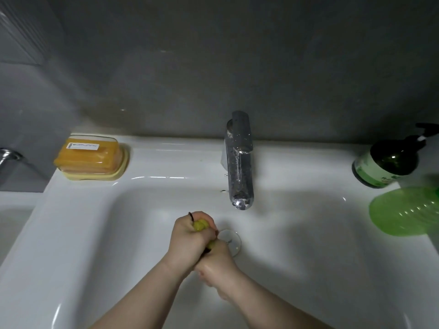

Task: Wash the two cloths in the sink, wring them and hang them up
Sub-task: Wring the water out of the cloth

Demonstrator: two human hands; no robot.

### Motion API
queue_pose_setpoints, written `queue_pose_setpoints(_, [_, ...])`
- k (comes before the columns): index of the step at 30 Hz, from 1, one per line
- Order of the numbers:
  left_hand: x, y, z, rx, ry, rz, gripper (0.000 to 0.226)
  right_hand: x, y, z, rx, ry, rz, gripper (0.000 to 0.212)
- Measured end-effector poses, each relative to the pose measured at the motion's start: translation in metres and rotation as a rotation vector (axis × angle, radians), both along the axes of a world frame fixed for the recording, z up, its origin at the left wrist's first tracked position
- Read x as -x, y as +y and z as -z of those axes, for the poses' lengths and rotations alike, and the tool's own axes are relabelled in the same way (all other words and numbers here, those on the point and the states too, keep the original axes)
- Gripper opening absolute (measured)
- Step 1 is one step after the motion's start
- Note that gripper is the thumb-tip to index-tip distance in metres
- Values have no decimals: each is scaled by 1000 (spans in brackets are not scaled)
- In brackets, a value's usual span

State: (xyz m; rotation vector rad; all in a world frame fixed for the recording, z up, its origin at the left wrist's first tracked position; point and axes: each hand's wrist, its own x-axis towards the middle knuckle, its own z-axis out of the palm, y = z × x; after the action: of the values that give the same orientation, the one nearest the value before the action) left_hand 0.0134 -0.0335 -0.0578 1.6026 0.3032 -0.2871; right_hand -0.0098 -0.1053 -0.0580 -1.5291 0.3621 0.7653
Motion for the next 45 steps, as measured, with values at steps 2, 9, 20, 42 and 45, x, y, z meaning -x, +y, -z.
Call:
queue_pose_setpoints(2, [-3,1,8,41,41,-51,33,-4,-2,9,129,-33,-89,33])
queue_pose_setpoints(9, [7,15,29,414,503,-264,28,-10,-15,32,888,-445,-568,32])
queue_pose_setpoints(20, [2,-4,-6,169,73,-261,61,17,8,24,227,-271,186,23])
queue_pose_setpoints(42, [1,0,18,262,253,-209,62,19,8,40,80,-18,80,18])
queue_pose_setpoints(45, [10,3,28,277,319,-243,60,29,9,49,93,13,58,31])
